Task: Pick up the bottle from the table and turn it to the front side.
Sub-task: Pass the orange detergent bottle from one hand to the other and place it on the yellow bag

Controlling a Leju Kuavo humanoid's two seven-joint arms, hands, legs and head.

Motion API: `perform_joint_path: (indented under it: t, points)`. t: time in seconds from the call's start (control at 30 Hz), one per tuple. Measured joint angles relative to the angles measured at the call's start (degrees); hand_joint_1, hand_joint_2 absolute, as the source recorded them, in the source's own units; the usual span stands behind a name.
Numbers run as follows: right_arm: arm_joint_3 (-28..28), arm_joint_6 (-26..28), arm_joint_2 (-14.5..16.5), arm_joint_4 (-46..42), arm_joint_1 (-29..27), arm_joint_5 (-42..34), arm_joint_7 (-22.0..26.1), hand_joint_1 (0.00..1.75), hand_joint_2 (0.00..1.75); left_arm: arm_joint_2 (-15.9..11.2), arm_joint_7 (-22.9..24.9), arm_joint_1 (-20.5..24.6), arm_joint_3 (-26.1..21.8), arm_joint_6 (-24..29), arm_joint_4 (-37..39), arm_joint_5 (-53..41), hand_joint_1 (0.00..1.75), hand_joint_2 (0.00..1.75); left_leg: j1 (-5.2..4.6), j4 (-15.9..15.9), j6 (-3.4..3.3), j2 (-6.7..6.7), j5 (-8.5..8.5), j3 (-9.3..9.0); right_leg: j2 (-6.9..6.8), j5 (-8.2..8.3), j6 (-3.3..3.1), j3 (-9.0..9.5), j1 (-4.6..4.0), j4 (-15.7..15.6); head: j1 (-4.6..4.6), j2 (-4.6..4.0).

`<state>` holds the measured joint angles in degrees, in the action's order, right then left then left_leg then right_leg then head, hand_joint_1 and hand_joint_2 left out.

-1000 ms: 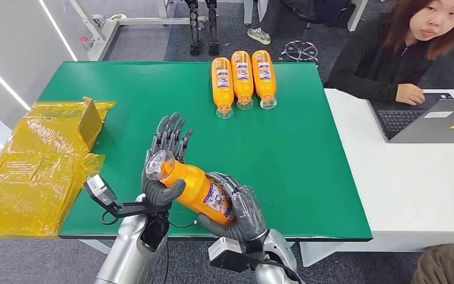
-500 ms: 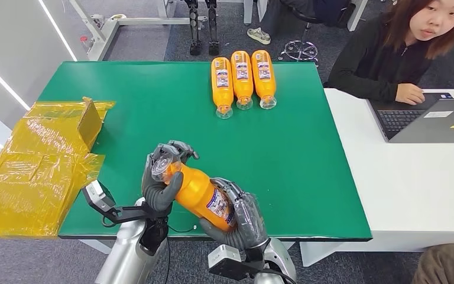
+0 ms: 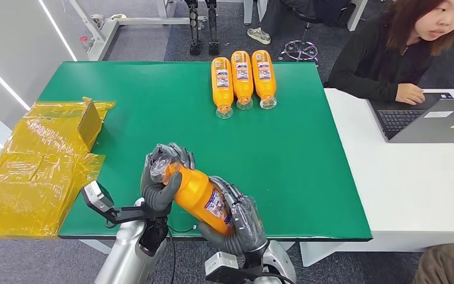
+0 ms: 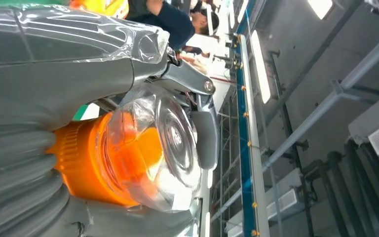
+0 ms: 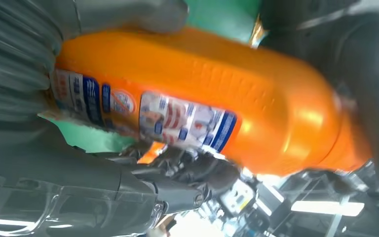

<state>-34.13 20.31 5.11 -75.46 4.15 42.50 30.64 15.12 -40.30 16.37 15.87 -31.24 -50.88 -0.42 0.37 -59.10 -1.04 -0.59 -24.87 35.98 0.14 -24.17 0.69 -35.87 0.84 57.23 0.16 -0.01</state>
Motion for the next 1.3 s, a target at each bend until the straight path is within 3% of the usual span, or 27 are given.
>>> perform_joint_path:
  t: [0.37, 0.53, 0.77, 0.93, 1.13, 1.3]
  points:
    - [-1.27, 0.43, 0.06, 0.10, 1.64, -2.00, 1.18, 0.00, 1.75, -0.07, 0.00, 0.14, -0.02, 2.28, 0.02, -0.70, 1.75, 1.75, 0.00, 0.00, 0.00, 0.00, 0.00, 0.00, 0.00, 0.00, 0.00, 0.00, 0.00, 0.00, -0.01, 0.01]
    - [-2.14, 4.77, -0.13, 1.31, 2.06, -4.14, 3.14, 0.00, 1.75, -0.62, 0.00, 1.03, -0.22, 7.64, 0.53, -2.18, 1.75, 1.75, 0.00, 0.00, 0.00, 0.00, 0.00, 0.00, 0.00, 0.00, 0.00, 0.00, 0.00, 0.00, 0.00, 0.00]
    - [-4.29, 8.32, -1.37, 2.23, 2.04, -6.59, 3.55, 0.00, 1.75, -2.44, 0.00, 3.68, -1.63, 22.90, 1.74, -9.54, 1.75, 1.75, 0.01, 0.00, 0.00, 0.01, 0.01, 0.00, 0.01, 0.00, 0.00, -0.01, -0.01, 0.02, 0.01, 0.01]
    - [-5.56, 9.35, -2.13, 2.39, 1.16, -7.01, 3.54, 0.00, 1.75, -4.05, 0.53, 5.76, -1.88, 37.60, 2.42, -20.38, 1.75, 1.75, 0.02, 0.00, 0.01, 0.00, 0.01, 0.01, 0.01, 0.00, -0.01, -0.02, -0.01, 0.02, -0.01, 0.01]
    - [-6.00, 9.46, -2.56, 1.21, -0.80, -5.40, 2.09, 0.00, 1.75, -6.05, 5.94, 7.87, -1.72, 52.11, 3.44, -35.95, 1.75, 1.75, 0.02, 0.00, 0.01, 0.01, 0.00, 0.01, 0.02, -0.02, -0.04, -0.04, -0.01, 0.03, 0.01, 0.00]
    - [-5.94, 9.51, -3.17, 0.67, -1.75, -5.73, 1.93, 0.00, 1.75, -8.10, 13.24, 12.19, 0.80, 63.21, 9.83, -53.24, 1.75, 1.75, 0.02, 0.00, 0.01, 0.01, 0.01, 0.01, 0.01, -0.01, -0.04, -0.05, -0.01, 0.03, 0.01, 0.01]
